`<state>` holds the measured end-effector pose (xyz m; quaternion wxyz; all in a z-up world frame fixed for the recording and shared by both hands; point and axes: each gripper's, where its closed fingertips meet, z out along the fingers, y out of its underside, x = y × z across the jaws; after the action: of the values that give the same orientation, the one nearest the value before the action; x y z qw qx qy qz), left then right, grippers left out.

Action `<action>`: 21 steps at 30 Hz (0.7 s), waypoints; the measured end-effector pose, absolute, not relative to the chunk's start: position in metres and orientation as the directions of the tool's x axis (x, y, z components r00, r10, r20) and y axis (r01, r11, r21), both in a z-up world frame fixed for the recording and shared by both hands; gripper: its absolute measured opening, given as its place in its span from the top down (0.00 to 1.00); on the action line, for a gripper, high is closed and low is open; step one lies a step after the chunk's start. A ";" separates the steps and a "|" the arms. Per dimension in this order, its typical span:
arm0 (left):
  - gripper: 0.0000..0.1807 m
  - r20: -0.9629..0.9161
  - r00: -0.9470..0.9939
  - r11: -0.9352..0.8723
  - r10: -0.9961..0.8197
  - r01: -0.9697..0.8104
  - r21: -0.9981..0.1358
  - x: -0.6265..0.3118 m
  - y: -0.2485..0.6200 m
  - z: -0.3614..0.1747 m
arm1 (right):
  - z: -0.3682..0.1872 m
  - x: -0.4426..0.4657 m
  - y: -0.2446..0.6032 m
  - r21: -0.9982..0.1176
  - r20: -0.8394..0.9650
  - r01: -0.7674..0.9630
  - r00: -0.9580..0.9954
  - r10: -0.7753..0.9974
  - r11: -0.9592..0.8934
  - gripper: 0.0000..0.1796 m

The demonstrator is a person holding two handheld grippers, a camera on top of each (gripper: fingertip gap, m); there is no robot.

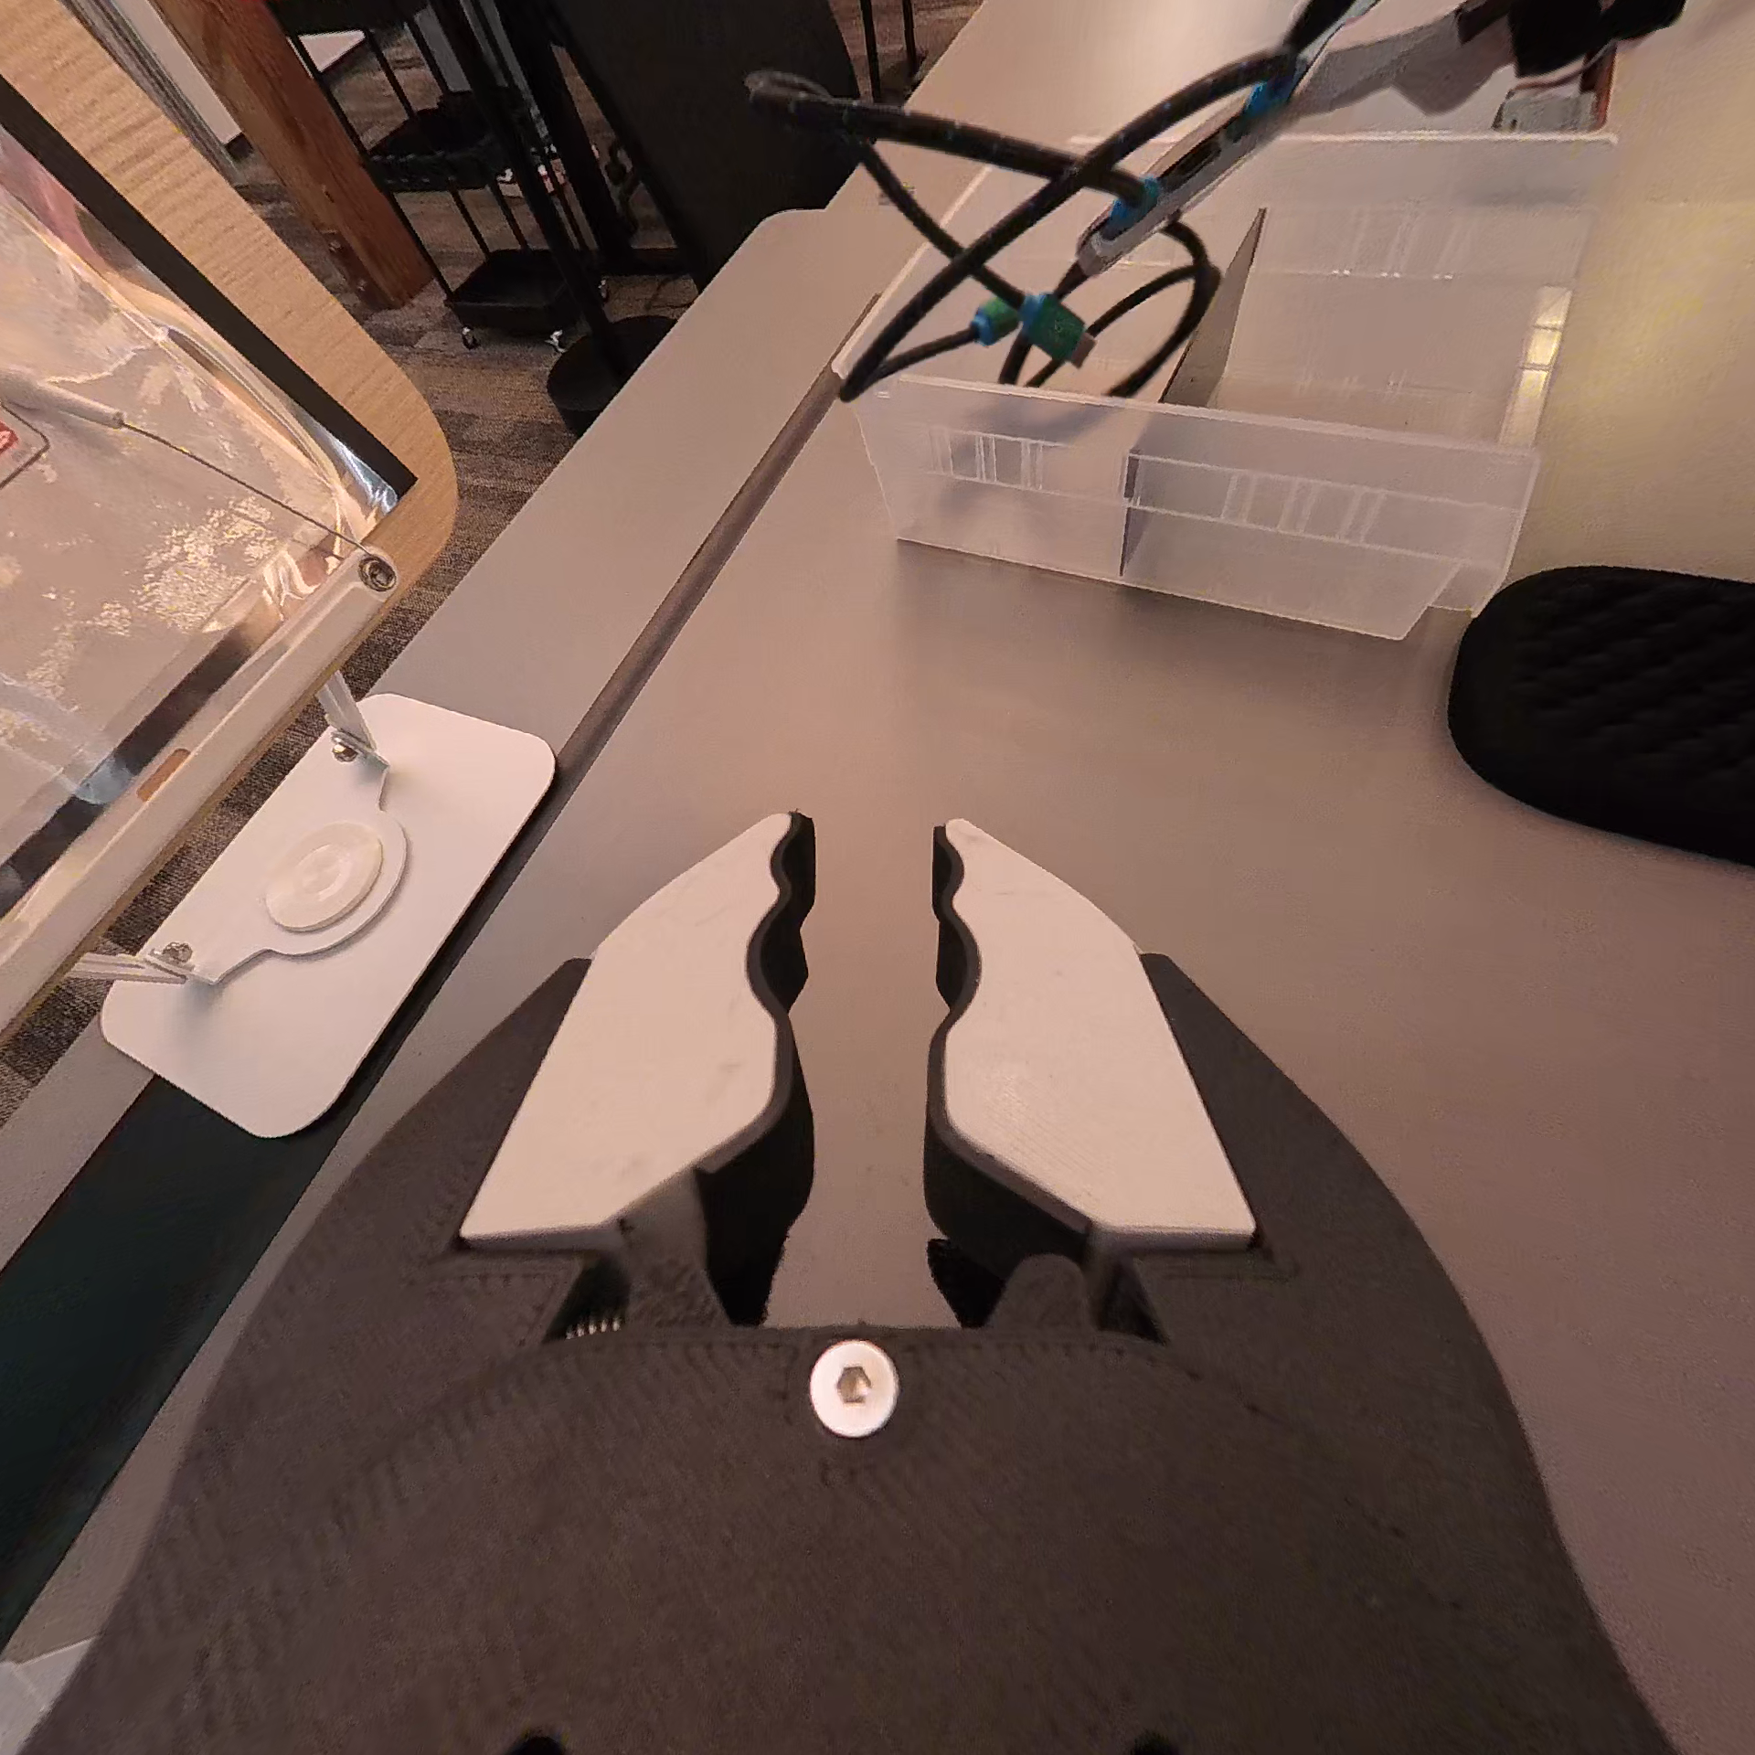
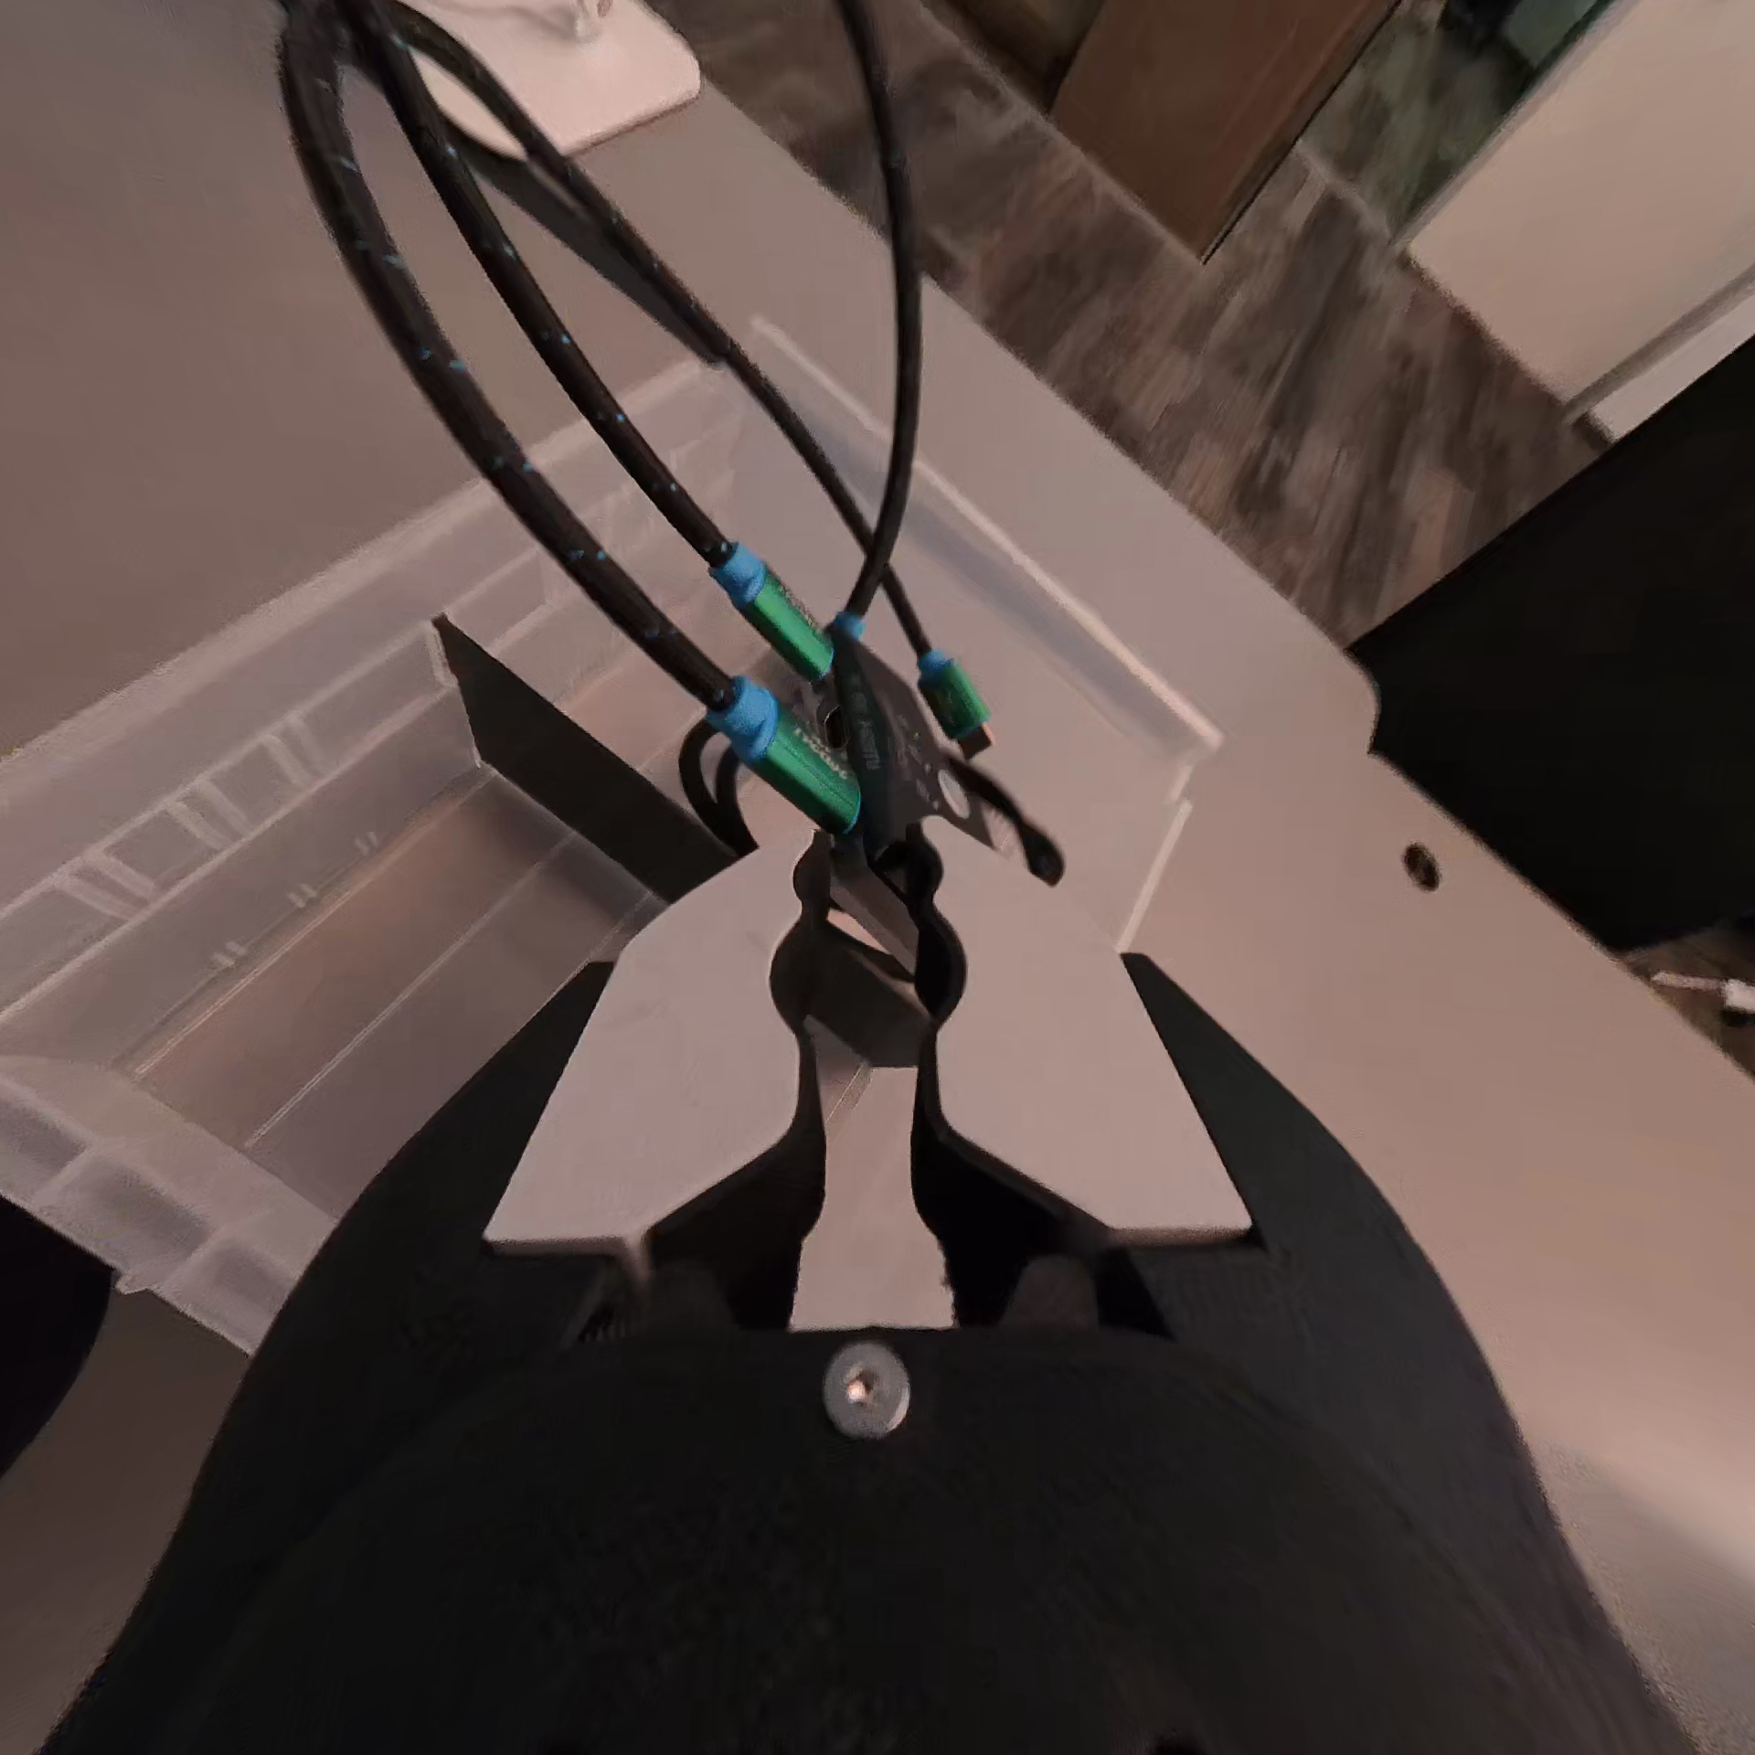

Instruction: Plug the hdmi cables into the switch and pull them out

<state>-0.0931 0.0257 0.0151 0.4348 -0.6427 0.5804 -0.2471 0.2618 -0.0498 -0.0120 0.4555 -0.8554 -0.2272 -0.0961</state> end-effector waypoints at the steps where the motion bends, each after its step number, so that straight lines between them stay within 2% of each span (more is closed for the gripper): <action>1: 0.88 -0.190 0.204 0.053 -0.960 -0.534 -0.844 -0.093 0.026 0.015 | -0.024 0.266 -0.050 -0.709 0.349 0.460 0.887 0.302 -0.534 0.91; 4: 0.88 -0.199 0.200 0.059 -0.959 -0.545 -0.836 -0.093 0.025 0.013 | -0.058 0.268 -0.053 -0.632 0.282 0.450 0.892 0.354 -0.631 0.90; 12: 0.88 -0.199 0.228 0.049 -0.953 -0.532 -0.845 -0.099 0.026 0.022 | -0.046 0.277 -0.081 -0.644 0.245 0.371 0.928 0.279 -0.669 0.90; 17: 0.88 -0.244 0.273 0.065 -0.931 -0.533 -0.844 -0.114 0.027 0.037 | -0.038 0.318 -0.111 -0.612 0.313 0.251 0.948 0.061 -0.750 0.84; 19: 0.88 -0.273 0.309 0.071 -0.911 -0.535 -0.842 -0.124 0.029 0.046 | -0.040 0.328 -0.113 -0.627 0.291 0.192 0.957 0.001 -0.755 0.84; 21: 0.88 -0.295 0.344 0.068 -0.892 -0.542 -0.837 -0.135 0.030 0.053 | -0.051 0.335 -0.119 -0.595 0.259 0.129 0.965 -0.037 -0.793 0.84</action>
<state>-0.1346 0.0305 0.0526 0.4876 -0.6589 0.5441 -0.1790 0.3353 -0.1192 -0.0515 0.3208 -0.9379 -0.0244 -0.1297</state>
